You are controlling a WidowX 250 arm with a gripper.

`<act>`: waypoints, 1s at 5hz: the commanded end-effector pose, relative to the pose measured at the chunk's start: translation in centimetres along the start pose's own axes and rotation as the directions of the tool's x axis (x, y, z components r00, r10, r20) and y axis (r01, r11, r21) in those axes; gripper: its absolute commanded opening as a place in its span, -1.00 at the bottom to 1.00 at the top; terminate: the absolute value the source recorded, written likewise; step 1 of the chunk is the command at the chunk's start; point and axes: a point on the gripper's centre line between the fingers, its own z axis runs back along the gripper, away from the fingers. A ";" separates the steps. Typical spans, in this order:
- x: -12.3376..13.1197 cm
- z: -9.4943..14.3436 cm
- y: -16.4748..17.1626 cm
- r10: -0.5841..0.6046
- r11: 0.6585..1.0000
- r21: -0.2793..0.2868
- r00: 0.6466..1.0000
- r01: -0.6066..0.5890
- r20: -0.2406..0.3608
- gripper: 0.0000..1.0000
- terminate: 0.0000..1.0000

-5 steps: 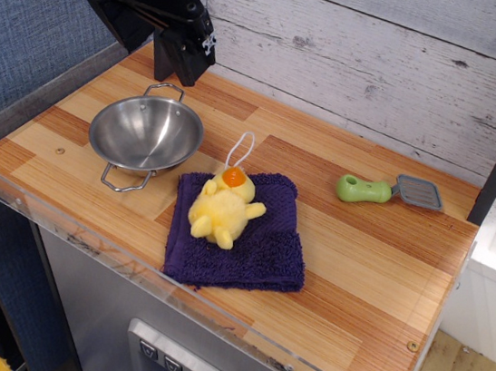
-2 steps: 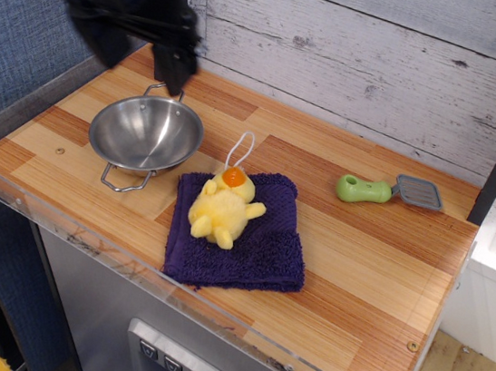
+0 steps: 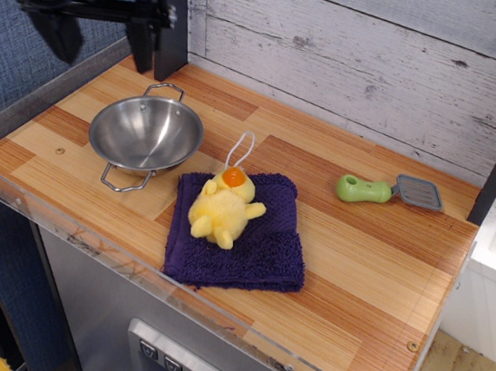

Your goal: Put the bowl to the right of the towel.

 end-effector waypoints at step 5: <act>-1.5 -7.3 5.0 0.293 0.951 0.125 0.954 -0.284 -0.060 1.00 -1.00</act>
